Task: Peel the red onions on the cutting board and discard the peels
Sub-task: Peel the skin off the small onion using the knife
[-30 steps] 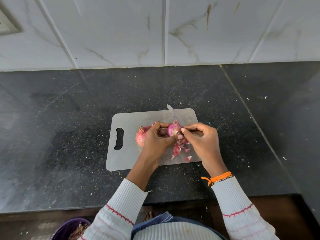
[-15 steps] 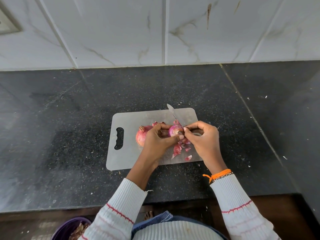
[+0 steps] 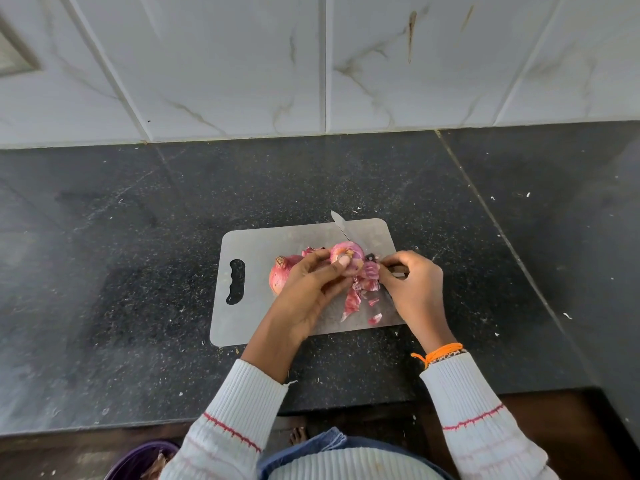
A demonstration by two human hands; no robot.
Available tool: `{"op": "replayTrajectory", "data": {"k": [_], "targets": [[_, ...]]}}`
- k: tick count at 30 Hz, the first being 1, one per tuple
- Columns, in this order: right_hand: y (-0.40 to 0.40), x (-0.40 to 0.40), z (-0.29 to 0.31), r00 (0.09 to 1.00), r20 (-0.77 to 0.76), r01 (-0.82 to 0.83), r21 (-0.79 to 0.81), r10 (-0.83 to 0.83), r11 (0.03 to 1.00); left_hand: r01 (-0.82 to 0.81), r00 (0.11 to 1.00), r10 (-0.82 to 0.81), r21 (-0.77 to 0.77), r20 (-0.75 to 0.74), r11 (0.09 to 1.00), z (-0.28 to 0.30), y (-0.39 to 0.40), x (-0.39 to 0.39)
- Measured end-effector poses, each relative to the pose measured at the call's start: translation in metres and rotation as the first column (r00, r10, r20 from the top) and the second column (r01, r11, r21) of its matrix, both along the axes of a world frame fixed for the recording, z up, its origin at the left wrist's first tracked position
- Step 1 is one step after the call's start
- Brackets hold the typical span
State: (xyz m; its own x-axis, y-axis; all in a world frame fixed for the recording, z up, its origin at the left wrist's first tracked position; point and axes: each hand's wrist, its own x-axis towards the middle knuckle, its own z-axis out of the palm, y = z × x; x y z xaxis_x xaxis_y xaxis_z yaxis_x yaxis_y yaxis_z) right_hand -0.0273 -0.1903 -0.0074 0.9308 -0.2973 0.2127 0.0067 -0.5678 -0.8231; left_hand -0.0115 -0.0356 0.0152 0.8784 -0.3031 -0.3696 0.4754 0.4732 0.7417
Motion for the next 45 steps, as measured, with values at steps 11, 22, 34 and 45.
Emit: {"op": "replayTrajectory", "data": {"k": [11,22,34,45], "targets": [[0.011,-0.007,0.025,0.984,0.136,-0.132,0.132,0.114,0.982,-0.025,0.988,0.010,-0.096,-0.151,0.995,0.002,-0.005,-0.002],[0.005,-0.004,0.020,0.939,-0.059,-0.294,0.376,0.340,0.879,0.019,0.987,-0.023,-0.030,-0.158,0.999,0.001,-0.006,-0.001],[0.006,-0.004,0.012,0.958,-0.054,-0.257,0.283,0.283,0.924,-0.242,0.873,-0.096,0.596,0.478,0.766,-0.006,0.002,0.001],[0.005,-0.006,0.013,0.956,-0.036,-0.288,0.086,0.292,0.954,-0.413,0.750,-0.231,0.713,0.619,0.566,-0.012,0.000,0.003]]}}
